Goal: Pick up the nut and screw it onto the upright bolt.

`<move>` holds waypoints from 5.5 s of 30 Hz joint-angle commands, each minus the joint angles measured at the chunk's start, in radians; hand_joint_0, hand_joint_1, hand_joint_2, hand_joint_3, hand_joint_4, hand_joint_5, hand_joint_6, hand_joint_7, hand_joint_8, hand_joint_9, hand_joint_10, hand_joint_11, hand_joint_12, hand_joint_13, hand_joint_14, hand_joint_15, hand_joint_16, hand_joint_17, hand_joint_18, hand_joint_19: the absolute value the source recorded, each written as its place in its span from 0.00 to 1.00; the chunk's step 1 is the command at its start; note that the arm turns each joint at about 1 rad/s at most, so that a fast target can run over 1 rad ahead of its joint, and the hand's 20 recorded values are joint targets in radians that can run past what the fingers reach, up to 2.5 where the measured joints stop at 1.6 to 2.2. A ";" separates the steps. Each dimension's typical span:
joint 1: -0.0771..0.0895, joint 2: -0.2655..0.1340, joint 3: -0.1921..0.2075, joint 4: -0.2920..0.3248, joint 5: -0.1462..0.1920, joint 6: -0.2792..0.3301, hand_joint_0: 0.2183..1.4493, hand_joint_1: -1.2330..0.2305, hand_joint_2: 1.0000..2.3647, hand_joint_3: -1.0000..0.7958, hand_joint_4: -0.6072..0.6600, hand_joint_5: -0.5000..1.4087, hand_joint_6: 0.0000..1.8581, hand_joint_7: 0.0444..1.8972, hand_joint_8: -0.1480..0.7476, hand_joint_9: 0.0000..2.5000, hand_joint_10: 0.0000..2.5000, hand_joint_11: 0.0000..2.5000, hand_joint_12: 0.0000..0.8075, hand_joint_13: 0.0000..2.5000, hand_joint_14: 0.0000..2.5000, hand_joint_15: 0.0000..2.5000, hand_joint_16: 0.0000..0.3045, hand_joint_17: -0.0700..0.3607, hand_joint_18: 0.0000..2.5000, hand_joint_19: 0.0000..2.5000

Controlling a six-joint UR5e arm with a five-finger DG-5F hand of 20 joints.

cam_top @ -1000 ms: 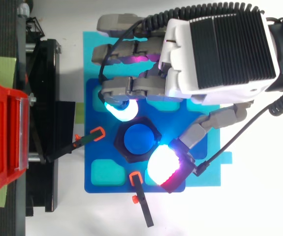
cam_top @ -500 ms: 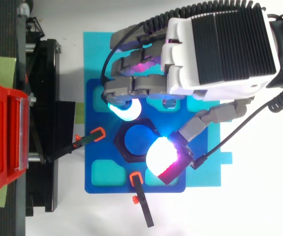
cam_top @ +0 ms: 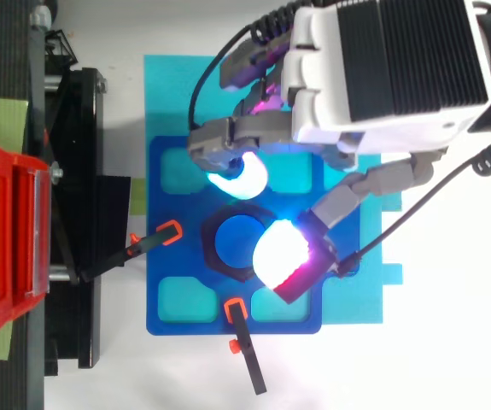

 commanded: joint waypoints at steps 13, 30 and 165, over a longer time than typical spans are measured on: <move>-0.048 0.026 0.031 -0.019 0.005 0.005 0.18 0.56 0.00 0.28 0.59 0.24 0.27 0.55 0.43 0.58 0.00 0.09 0.31 0.29 0.00 0.00 0.08 0.29 0.18 0.03; 0.021 0.026 -0.117 0.196 0.033 0.096 0.15 0.60 0.00 0.28 0.50 0.14 0.27 0.26 0.37 0.07 0.00 0.00 0.42 0.00 0.00 0.00 0.15 0.40 0.00 0.00; 0.034 0.017 -0.110 0.290 0.039 0.160 0.15 0.69 0.00 0.28 0.58 0.18 0.27 0.31 0.43 0.26 0.00 0.00 0.47 0.10 0.00 0.00 0.16 0.42 0.00 0.00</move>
